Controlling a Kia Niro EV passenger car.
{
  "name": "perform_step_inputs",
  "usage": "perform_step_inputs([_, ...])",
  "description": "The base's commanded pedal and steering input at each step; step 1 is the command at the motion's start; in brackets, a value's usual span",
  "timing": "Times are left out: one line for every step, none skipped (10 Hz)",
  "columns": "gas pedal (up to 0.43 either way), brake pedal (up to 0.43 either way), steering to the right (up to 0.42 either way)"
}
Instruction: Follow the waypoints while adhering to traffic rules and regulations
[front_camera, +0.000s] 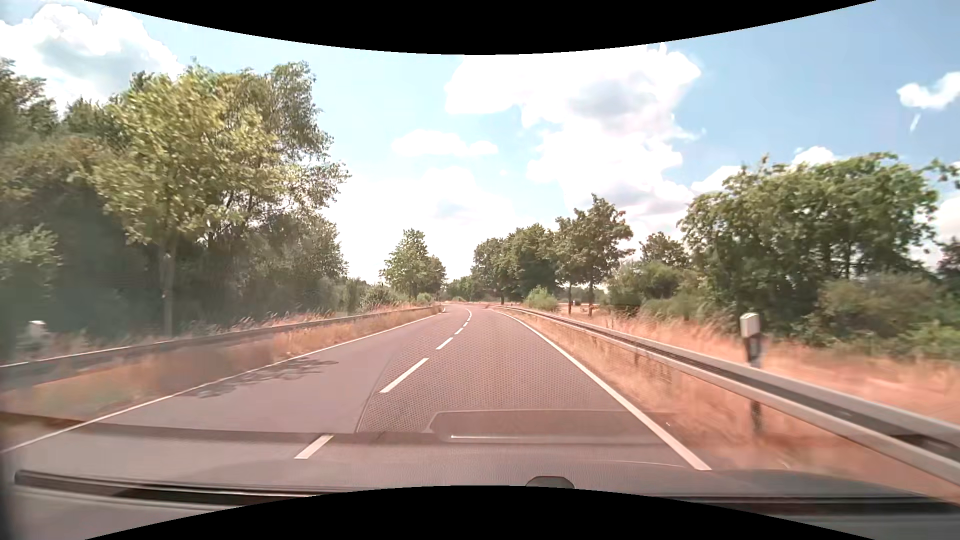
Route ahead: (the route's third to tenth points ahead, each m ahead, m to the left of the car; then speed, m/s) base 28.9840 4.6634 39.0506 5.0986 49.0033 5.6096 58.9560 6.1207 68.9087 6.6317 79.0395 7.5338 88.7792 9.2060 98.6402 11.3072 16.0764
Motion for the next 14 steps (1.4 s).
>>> perform_step_inputs([0.079,0.0,-0.014])
perform_step_inputs([0.079,0.0,-0.014])
perform_step_inputs([0.079,0.0,-0.014])
perform_step_inputs([0.079,0.0,-0.014])
perform_step_inputs([0.079,0.0,-0.014])
perform_step_inputs([0.079,0.0,-0.014])
perform_step_inputs([0.079,0.0,-0.014])
perform_step_inputs([0.079,0.0,-0.014])
perform_step_inputs([0.079,0.0,-0.014])
perform_step_inputs([0.079,0.0,-0.014])
perform_step_inputs([0.079,0.0,-0.014])
perform_step_inputs([0.079,0.0,-0.014])
perform_step_inputs([0.079,0.0,-0.013])
perform_step_inputs([0.079,0.0,-0.014])
